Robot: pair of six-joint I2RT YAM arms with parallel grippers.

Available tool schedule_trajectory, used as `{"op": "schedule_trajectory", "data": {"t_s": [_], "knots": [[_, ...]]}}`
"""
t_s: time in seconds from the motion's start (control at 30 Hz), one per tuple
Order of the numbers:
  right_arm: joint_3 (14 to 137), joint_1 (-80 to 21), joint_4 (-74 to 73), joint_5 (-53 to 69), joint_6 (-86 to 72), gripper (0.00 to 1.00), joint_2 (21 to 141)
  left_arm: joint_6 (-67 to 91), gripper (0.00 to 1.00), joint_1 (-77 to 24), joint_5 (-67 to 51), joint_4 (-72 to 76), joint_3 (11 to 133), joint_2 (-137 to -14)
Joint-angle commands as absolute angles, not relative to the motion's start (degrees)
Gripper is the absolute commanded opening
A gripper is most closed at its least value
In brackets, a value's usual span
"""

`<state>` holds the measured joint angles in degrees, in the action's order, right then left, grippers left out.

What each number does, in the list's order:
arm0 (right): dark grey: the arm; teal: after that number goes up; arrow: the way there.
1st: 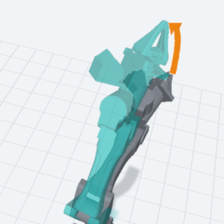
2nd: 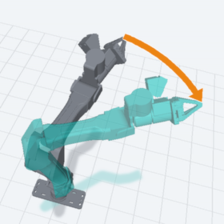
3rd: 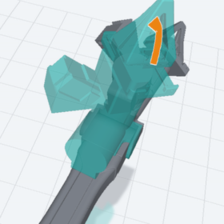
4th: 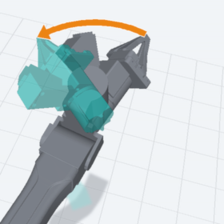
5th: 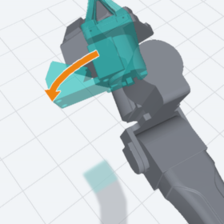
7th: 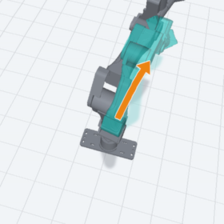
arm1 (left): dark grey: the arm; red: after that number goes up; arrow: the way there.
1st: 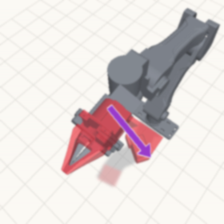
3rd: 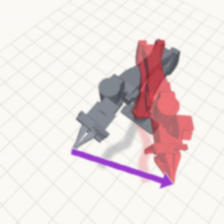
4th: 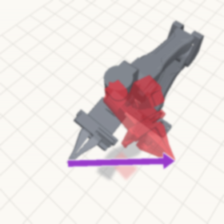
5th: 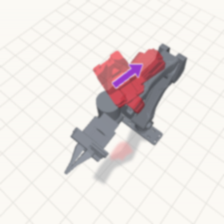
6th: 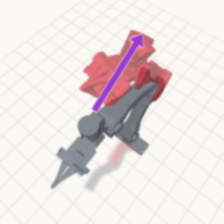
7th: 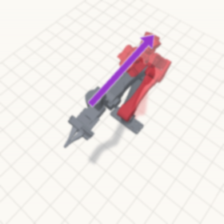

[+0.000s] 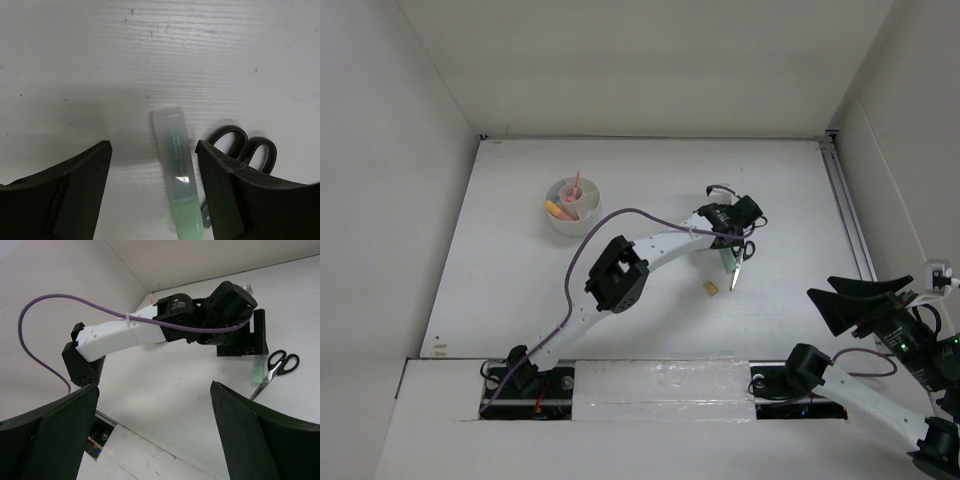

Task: Sort the stationery into containers
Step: Pick up the stationery from the center of the board.

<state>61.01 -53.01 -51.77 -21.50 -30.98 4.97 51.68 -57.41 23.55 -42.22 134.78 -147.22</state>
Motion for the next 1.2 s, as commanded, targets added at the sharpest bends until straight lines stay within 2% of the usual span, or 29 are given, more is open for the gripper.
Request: {"op": "schedule_trajectory", "data": {"t_s": [0.0, 0.13, 0.2, 0.27, 0.3, 0.4, 0.5, 0.53, 0.6, 0.83, 0.87, 0.93, 1.17], "knots": [[61.17, -53.61, -48.25, -20.65, -29.97, 0.99, 4.48, 52.91, 0.65, -56.69, 21.10, -45.35, 136.22, -151.00], [61.17, -53.61, -48.25, -20.13, -29.97, 0.99, 3.96, 53.96, 0.62, -56.69, 19.17, -45.35, 135.71, -151.00], [61.17, -53.61, -48.25, -20.13, -29.97, 0.99, 3.96, 54.49, 0.52, -56.69, 19.16, -45.35, 134.57, -151.00], [61.17, -53.61, -48.25, -20.13, -29.97, 0.99, 3.96, 54.49, 0.49, -56.69, 19.16, -45.35, 133.25, -151.00], [61.17, -53.61, -48.25, -20.13, -29.97, 0.99, 3.96, 54.49, 0.43, -56.69, 19.16, -45.35, 133.24, -151.00], [61.17, -53.61, -48.25, -19.60, -29.44, 0.99, 3.96, 54.49, 0.43, -56.69, 20.64, -46.49, 132.10, -151.00], [61.17, -53.61, -48.25, -19.60, -29.44, 0.99, 3.43, 54.49, 0.26, -57.30, 21.96, -47.63, 130.52, -150.47], [61.17, -53.61, -48.25, -19.60, -29.44, 0.99, 3.43, 54.49, 0.24, -57.30, 21.97, -47.64, 129.65, -150.47], [61.17, -53.61, -48.25, -19.60, -29.44, 0.99, 3.43, 54.49, 0.20, -57.30, 22.49, -47.64, 126.93, -149.77], [61.17, -53.61, -48.25, -19.60, -29.44, 0.99, 3.43, 55.02, 0.22, -57.30, 21.18, -46.32, 122.34, -147.30], [61.17, -53.61, -48.25, -19.08, -29.44, 0.99, 3.43, 54.50, 0.13, -57.30, 21.18, -46.32, 122.34, -147.30], [61.17, -53.61, -48.25, -19.07, -29.44, 0.99, 3.43, 53.71, 0.00, -57.30, 21.79, -47.37, 124.88, -149.05], [61.17, -53.61, -48.25, -19.07, -29.44, 0.99, 3.43, 44.68, 0.00, -56.26, 26.72, -51.77, 126.05, -150.56]]}}
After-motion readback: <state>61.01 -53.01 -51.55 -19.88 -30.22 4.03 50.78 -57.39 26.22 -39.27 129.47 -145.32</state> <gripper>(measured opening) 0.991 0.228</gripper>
